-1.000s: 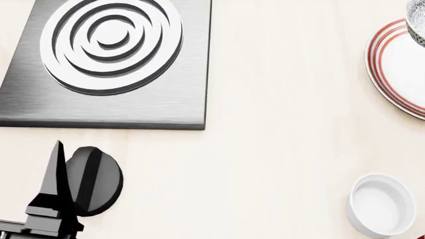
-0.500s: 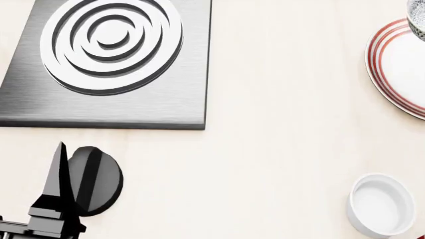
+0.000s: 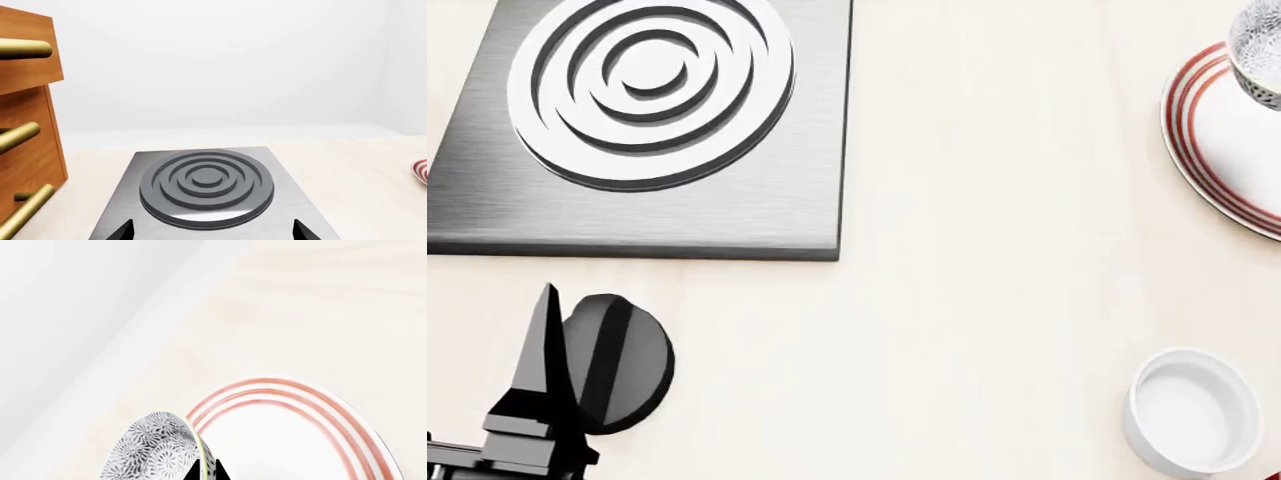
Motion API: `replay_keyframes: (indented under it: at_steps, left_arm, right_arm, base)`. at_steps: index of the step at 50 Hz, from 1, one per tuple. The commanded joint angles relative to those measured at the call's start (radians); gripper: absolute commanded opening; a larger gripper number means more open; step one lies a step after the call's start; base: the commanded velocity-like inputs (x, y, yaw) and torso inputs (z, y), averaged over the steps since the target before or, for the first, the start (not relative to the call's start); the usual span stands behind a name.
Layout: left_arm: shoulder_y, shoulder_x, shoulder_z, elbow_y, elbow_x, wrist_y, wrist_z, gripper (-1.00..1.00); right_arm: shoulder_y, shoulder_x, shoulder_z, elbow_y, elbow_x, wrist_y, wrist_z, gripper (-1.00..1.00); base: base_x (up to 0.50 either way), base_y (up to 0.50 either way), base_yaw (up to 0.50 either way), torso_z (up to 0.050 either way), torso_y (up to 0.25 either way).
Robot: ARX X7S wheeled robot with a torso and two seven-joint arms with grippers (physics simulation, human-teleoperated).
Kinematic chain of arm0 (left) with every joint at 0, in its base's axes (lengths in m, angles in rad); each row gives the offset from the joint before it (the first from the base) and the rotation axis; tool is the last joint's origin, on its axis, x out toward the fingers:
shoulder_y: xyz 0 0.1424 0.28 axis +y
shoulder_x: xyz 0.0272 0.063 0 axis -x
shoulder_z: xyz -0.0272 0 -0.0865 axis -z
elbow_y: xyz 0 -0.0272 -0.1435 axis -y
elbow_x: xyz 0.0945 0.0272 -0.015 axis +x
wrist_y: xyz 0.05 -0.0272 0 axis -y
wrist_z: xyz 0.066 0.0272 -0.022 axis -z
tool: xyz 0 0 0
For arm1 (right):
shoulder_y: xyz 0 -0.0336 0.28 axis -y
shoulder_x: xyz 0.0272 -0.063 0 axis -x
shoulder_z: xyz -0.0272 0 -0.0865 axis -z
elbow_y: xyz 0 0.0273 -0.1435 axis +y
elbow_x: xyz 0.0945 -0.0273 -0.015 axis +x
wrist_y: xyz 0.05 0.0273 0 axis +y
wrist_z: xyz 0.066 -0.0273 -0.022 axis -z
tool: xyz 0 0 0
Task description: Pick the akita bowl next to the ramekin and place it on the plate.
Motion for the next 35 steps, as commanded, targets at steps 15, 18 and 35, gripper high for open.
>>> replay_keyframes:
  at_steps: [15, 18, 35]
  left_arm:
    - [-0.001, -0.002, 0.001, -0.002, 0.003, 0.001, -0.001, 1.00]
    - [0.000, -0.001, 0.002, -0.003, 0.005, 0.002, -0.001, 1.00]
    - [0.001, 0.000, 0.003, -0.009, 0.005, 0.006, 0.000, 1.00]
  right_arm:
    - [0.038, -0.004, -0.003, 0.169, -0.055, -0.112, -0.069, -1.00]
    - [0.038, -0.007, 0.007, 0.171, -0.067, -0.113, -0.070, -1.00]
    - [0.015, -0.015, 0.114, 0.173, -0.166, -0.111, -0.070, -1.00]
  base:
    - [0.00, 0.00, 0.00, 0.000, 0.001]
    - [0.00, 0.00, 0.00, 0.000, 0.000]
    - [0.00, 0.00, 0.00, 0.001, 0.001]
